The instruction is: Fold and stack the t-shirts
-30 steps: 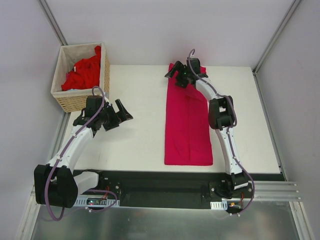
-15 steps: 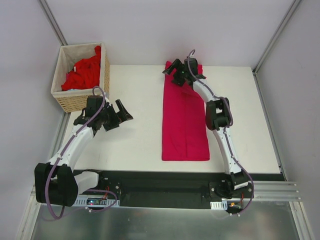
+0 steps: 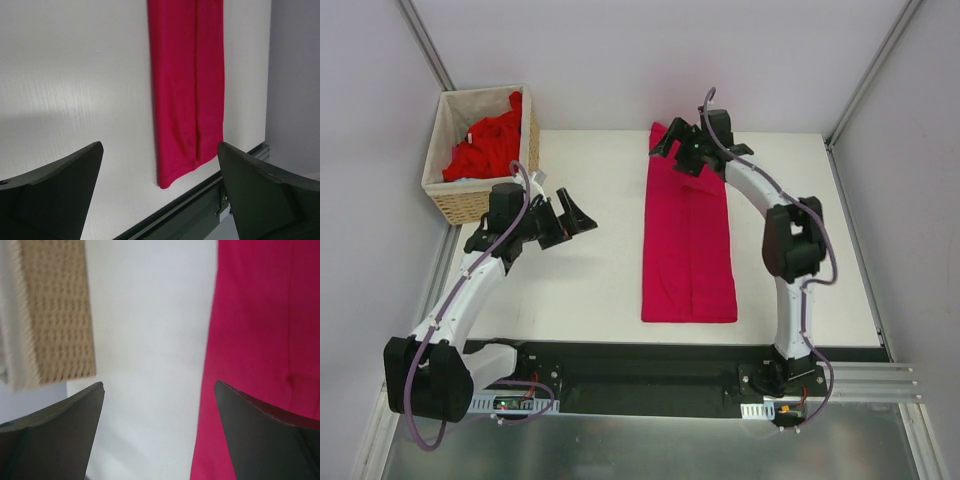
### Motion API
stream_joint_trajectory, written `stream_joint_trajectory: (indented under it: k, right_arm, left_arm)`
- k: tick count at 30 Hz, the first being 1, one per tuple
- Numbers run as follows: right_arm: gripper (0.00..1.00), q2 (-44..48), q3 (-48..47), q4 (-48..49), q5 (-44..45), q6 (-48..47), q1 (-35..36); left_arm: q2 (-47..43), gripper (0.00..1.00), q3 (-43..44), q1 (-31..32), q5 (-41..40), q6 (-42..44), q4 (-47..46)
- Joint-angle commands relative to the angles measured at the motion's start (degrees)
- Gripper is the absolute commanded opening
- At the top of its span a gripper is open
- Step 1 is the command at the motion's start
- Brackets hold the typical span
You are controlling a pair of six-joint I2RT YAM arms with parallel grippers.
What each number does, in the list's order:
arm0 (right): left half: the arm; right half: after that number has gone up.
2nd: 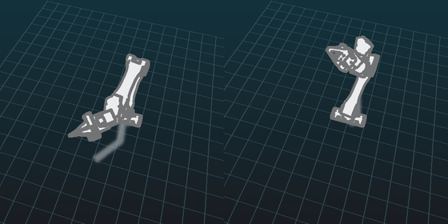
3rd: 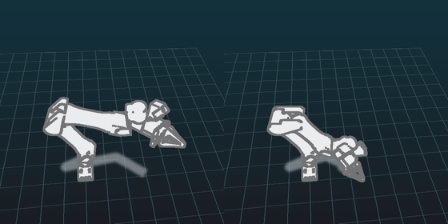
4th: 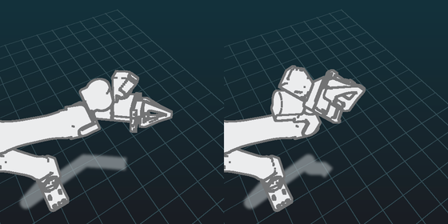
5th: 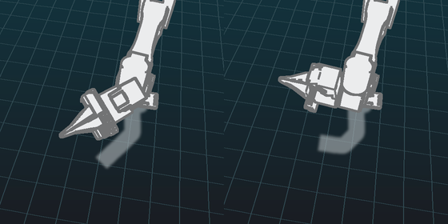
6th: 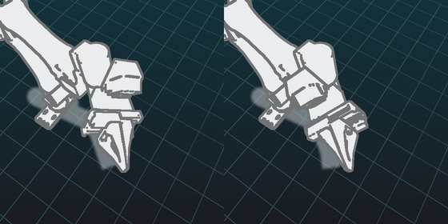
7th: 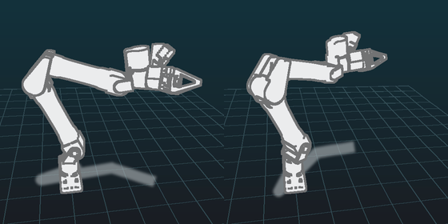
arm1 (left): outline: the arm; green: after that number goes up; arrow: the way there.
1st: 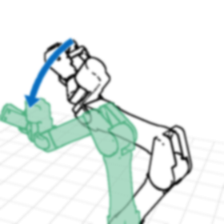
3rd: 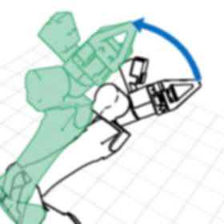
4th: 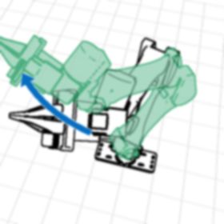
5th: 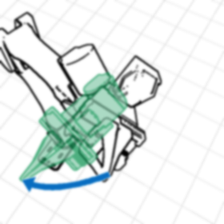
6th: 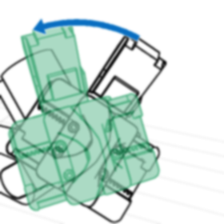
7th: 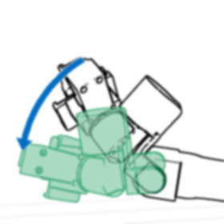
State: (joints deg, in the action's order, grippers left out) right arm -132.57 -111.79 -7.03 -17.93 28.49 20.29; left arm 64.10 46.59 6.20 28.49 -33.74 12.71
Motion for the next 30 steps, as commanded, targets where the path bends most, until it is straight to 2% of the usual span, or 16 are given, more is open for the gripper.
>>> stream_joint_trajectory:
  k: [1,2,4,6,11,15,22,30]
  right_arm:
    - [0.98,22.6,11.8,-7.2,-1.0,-10.5,1.0]
    - [0.98,29.3,19.9,-11.2,1.7,-13.0,1.3]
    - [0.98,33.6,26.0,-12.3,5.6,-15.3,1.7]
    - [0.98,38.9,32.0,-14.5,7.6,-16.5,1.7]
    - [0.97,46.3,40.0,-17.9,12.5,-19.1,1.7]
    - [0.97,49.1,42.6,-19.3,14.2,-20.5,1.2]
    - [0.97,49.3,44.0,-19.3,14.1,-20.4,-0.3]
    - [0.96,47.8,43.3,-18.8,12.9,-19.9,-0.9]
  left_arm:
    - [-2.8,0.99,-0.4,2.8,7.7,-3.6,-8.2]
    - [-3.9,0.99,-3.1,6.2,6.4,-5.6,-11.7]
    - [-4.2,0.99,-6.3,8.7,5.8,-8.7,-15.3]
    - [-3.0,0.99,-9.4,14.1,5.2,-11.5,-21.6]
    - [3.8,0.99,-11.9,27.6,0.5,-16.6,-32.8]
    - [9.6,0.99,-11.9,33.1,0.2,-19.9,-41.4]
    - [18.4,0.99,-12.3,39.7,-2.6,-24.3,-50.1]
    - [19.4,0.99,-19.2,40.6,-4.4,-27.7,-56.0]
